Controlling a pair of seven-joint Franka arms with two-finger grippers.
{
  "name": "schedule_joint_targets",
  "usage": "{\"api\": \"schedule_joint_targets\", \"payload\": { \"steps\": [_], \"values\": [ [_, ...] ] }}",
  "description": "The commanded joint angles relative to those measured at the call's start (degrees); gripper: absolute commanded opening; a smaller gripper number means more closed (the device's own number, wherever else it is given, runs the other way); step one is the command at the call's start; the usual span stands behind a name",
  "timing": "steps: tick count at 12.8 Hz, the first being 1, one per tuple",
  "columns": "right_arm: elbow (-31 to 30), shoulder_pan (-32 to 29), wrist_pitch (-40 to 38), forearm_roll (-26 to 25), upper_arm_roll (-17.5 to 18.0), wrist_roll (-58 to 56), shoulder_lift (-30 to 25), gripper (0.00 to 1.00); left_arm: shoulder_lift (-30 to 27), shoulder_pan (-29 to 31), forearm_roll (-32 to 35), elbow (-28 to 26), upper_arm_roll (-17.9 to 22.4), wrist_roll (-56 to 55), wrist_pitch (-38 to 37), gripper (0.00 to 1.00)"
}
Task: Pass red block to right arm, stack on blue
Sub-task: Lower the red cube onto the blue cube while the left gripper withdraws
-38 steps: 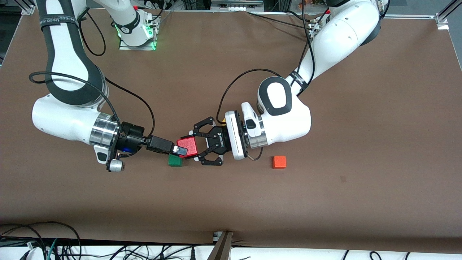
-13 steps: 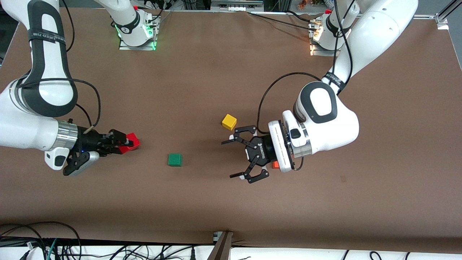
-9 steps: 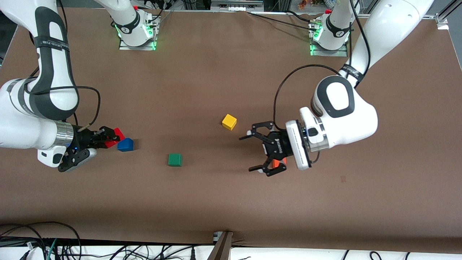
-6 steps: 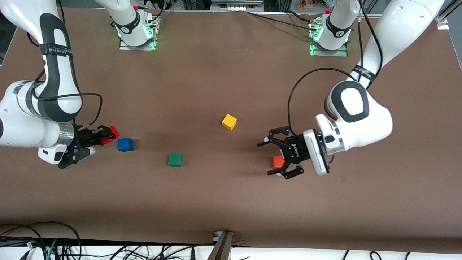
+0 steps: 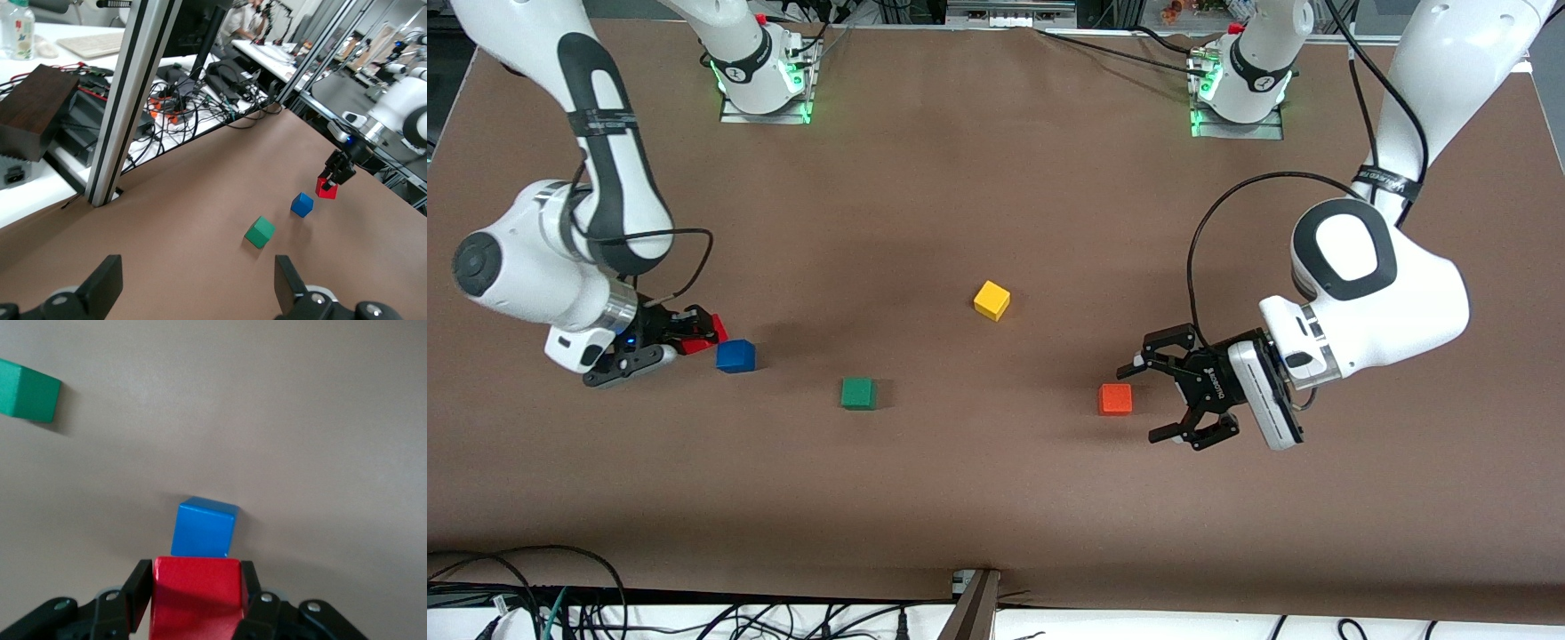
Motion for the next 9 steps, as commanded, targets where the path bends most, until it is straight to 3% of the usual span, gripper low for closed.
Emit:
{"api": "schedule_joint_targets", "payload": {
  "steps": [1,5,9],
  "values": [
    [-7.8,2.4,7.7,-2.6,-0.3,5.0,-5.7,0.05,-5.5,0.6,7.1,-1.0,2.3,-11.5,-5.4,1.00],
    [-13.3,3.3,19.0,-2.6,-0.3,5.4,-5.9,0.05,-11.0,1.6,21.9,1.1,5.4,-24.6,-18.7,1.00],
    [-13.5,3.6,19.3,-4.8,-0.4,5.5,-5.5,0.05,-11.5,4.0,34.1,7.9,5.8,-24.9,-35.4,1.00]
  ]
}}
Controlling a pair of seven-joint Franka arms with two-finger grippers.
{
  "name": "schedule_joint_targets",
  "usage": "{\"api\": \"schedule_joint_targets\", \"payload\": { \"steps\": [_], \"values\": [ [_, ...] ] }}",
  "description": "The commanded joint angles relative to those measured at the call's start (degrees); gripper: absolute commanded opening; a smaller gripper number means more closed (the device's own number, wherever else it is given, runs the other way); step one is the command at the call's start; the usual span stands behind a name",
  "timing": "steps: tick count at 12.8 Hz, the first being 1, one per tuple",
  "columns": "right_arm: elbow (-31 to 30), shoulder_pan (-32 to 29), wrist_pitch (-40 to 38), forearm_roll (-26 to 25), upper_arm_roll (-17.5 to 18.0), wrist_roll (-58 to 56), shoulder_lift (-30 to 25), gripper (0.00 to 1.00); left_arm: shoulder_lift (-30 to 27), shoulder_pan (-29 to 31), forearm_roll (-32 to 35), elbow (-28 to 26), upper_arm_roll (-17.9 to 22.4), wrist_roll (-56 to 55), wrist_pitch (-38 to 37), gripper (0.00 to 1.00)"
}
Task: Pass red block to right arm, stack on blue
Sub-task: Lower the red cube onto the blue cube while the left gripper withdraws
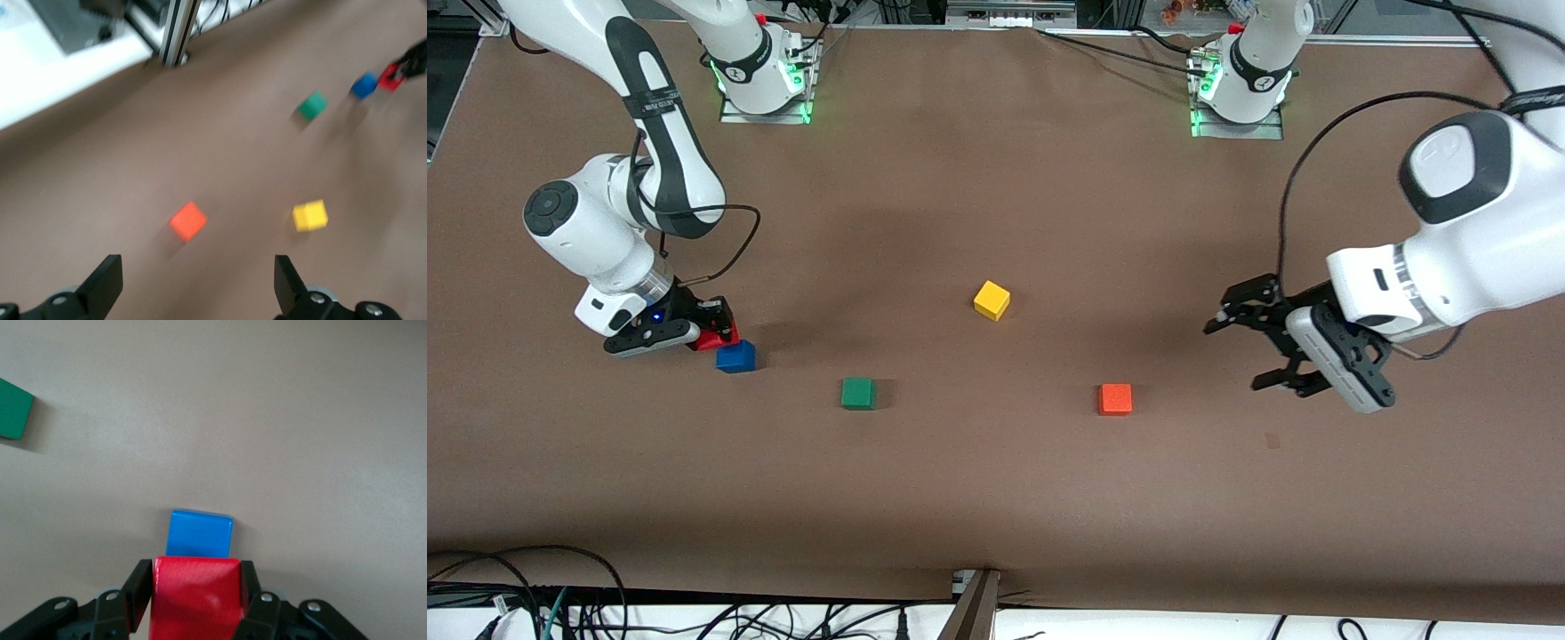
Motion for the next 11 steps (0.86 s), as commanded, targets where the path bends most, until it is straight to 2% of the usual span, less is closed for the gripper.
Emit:
{"api": "schedule_joint_targets", "payload": {
  "steps": [1,4,7,11],
  "values": [
    [-1.7,0.6,1.3,-3.7,-0.4,1.3,-1.7,0.05,-0.5,1.1,7.5,5.4,0.1,-1.3,-10.2,1.00],
    [-1.6,0.6,3.0,-4.4,-0.4,1.3,-1.7,0.05,-0.5,2.9,13.0,10.0,0.1,-1.3,-18.7,1.00],
    [-1.6,1.2,5.1,-4.8,-0.3,1.4,-1.3,0.05,-0.7,3.3,22.0,13.2,-0.3,-1.1,-23.7,1.00],
    [-3.7,2.6,10.2,-4.8,-0.4,1.4,-0.5,0.05,-2.0,4.0,23.3,13.8,1.4,-1.6,-25.4,1.00]
  ]
}}
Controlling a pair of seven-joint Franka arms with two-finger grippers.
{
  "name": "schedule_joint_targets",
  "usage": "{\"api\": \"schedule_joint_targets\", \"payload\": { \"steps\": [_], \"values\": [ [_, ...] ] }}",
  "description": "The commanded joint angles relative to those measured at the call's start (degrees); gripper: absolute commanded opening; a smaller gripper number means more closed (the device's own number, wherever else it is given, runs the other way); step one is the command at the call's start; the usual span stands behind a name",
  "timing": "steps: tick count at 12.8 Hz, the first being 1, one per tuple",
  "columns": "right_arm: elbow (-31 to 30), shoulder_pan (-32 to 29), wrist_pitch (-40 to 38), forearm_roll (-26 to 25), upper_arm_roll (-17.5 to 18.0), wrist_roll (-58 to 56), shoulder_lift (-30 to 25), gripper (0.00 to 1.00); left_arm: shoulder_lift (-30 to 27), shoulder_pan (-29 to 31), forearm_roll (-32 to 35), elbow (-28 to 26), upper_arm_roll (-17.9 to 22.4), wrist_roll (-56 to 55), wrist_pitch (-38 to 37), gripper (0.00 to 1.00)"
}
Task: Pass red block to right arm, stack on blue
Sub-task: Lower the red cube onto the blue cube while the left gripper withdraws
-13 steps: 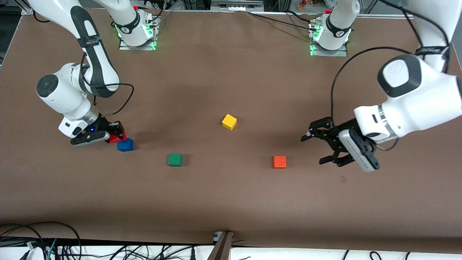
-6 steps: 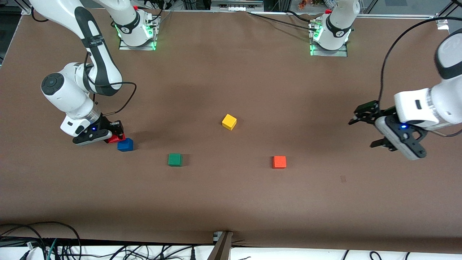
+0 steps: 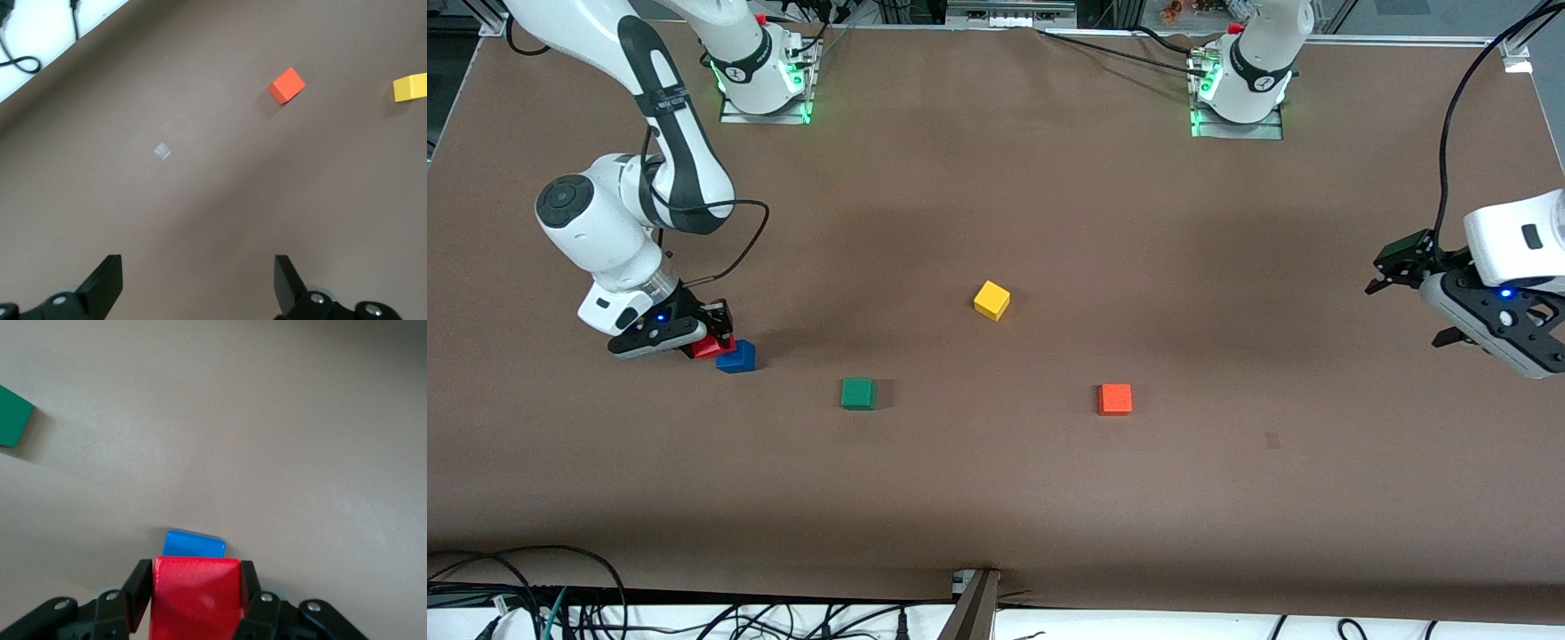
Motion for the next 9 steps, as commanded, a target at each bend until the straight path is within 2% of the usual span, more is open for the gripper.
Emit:
{"api": "schedule_joint_targets", "payload": {
  "steps": [1,4,9],
  "values": [
    [-2.6,1.2,4.5,-1.2,-0.4,1.1,-0.4,0.05,-1.2,0.3,3.0,0.6,1.0,-1.0,-2.5,1.00],
    [-2.9,1.3,4.9,-1.2,-0.5,1.1,-0.3,0.05,-1.3,0.3,5.1,0.6,1.4,-7.1,-2.5,1.00],
    [-3.4,1.3,7.4,-1.2,-0.5,1.1,0.3,0.05,-2.1,0.0,4.8,0.5,0.5,-33.0,-6.0,1.00]
  ]
}}
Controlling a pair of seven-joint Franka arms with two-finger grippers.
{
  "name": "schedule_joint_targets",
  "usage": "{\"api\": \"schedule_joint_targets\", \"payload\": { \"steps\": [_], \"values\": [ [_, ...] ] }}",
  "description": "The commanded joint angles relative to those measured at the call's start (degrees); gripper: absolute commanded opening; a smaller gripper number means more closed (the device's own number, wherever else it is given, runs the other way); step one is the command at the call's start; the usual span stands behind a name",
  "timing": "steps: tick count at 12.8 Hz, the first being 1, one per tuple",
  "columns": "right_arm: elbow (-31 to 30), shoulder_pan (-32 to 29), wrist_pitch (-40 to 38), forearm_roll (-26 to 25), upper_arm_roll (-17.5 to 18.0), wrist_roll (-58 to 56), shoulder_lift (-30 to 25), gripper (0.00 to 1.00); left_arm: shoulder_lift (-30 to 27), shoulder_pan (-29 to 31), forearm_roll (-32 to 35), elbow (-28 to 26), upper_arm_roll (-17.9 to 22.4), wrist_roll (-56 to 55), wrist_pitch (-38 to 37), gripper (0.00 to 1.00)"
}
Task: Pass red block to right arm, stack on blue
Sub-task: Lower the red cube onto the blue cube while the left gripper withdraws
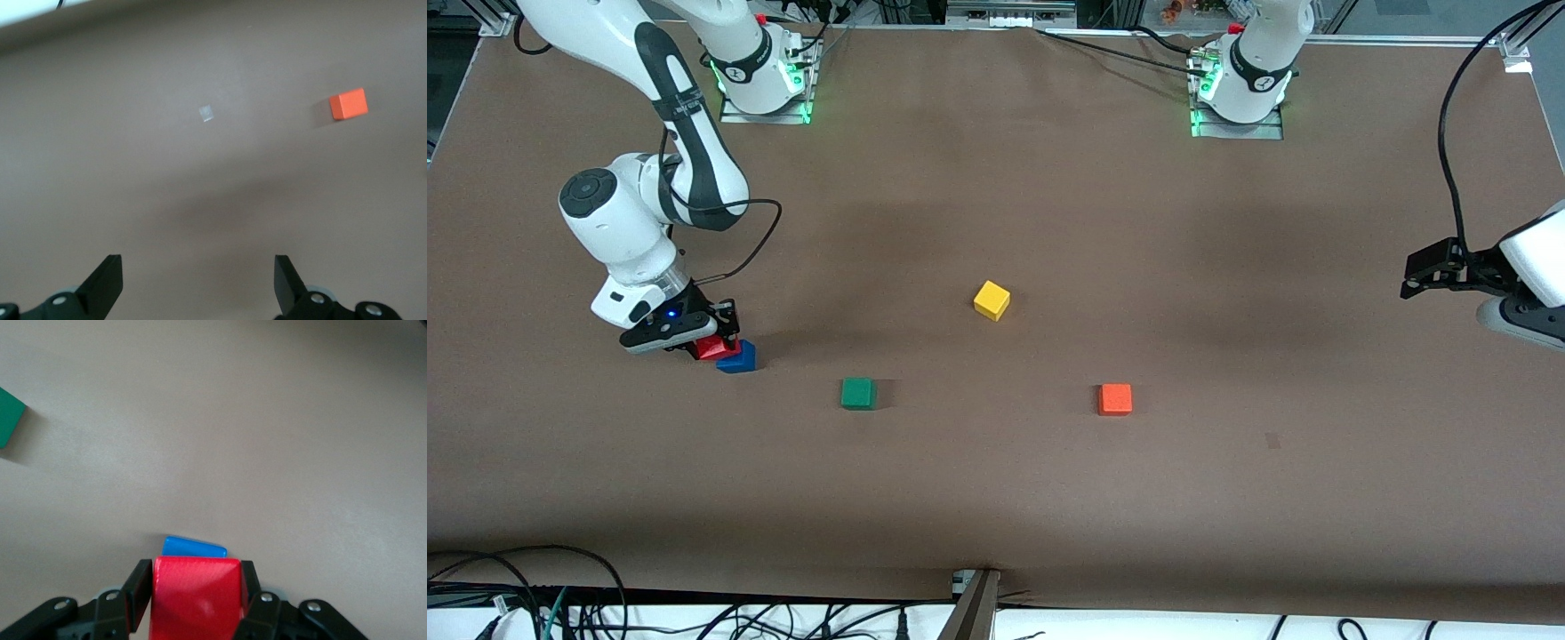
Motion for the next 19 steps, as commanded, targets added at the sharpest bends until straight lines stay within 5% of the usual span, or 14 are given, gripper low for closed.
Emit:
{"api": "schedule_joint_targets", "payload": {
  "steps": [1,11,12,15,16,17,18,19],
  "values": [
    [-1.0,0.5,1.5,-1.2,-0.5,1.0,-0.5,0.05,-1.8,-0.2,1.3,-0.4,-0.3,-9.1,-2.7,1.00],
    [-1.0,1.7,4.2,-1.2,-0.6,1.0,1.0,0.07,-9.5,-0.8,1.3,-7.5,-0.1,-12.4,-5.9,1.00],
    [-1.0,1.7,4.2,-1.2,-0.7,1.0,1.0,0.07,-11.3,-3.1,1.1,-9.9,1.1,-14.1,-5.7,1.00],
    [-1.0,1.7,4.2,-1.2,-0.7,1.0,1.0,0.11,-14.2,-12.3,-2.8,-13.5,13.1,-18.6,-3.5,1.00],
    [-1.0,1.7,4.1,-1.2,-0.8,1.0,1.0,0.30,-14.8,-14.0,-6.1,-14.9,17.7,-18.5,-1.8,1.00],
    [-1.0,1.7,4.1,-1.2,-0.9,1.0,1.0,0.77,-15.8,-17.2,-8.1,-16.3,22.1,-18.6,-0.5,1.00],
    [-1.0,1.7,4.1,-1.2,-1.5,0.9,1.0,1.00,-16.9,-20.1,-8.3,-17.9,25.8,-18.3,1.3,1.00],
    [-0.8,1.7,4.0,-1.2,-1.6,0.9,1.0,1.00,-18.1,-21.5,-8.3,-20.0,27.3,-17.9,4.2,1.00]
  ]
}}
